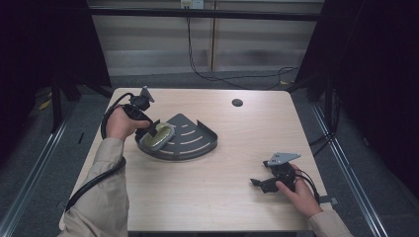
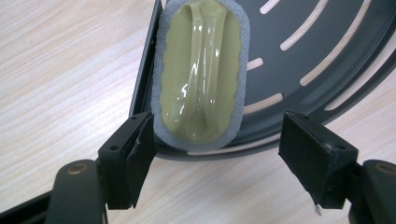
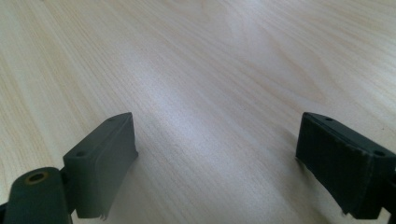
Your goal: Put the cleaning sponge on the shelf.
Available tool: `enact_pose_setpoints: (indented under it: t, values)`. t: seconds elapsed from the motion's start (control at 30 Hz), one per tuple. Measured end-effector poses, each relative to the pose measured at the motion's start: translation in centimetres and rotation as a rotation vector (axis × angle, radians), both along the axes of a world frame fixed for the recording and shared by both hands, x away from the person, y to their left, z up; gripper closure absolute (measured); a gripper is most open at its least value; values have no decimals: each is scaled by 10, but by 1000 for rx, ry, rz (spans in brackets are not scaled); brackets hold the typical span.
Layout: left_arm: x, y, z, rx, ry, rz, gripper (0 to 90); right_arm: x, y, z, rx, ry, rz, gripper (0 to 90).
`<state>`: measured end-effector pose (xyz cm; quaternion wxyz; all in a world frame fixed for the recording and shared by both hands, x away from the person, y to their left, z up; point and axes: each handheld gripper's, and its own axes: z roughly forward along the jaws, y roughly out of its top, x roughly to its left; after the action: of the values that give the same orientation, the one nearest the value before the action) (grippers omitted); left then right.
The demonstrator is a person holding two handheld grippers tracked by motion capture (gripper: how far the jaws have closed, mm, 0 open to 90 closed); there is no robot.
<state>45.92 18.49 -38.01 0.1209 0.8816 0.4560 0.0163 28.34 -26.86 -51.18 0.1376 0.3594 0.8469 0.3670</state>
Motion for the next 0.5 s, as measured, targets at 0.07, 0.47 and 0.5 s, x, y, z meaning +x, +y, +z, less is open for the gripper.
enact_pose_setpoints:
  t: [0.07, 0.47, 0.5]
  values:
    - [-2, 1, 2, -1, -4, 1, 267, 0, 0, 0, 0, 0, 0, 115]
    - [-20, 11, 5, -30, 7, -8, 251, 0, 0, 0, -1, -1, 0, 115]
    - [-20, 11, 5, -30, 7, -8, 251, 0, 0, 0, -1, -1, 0, 115]
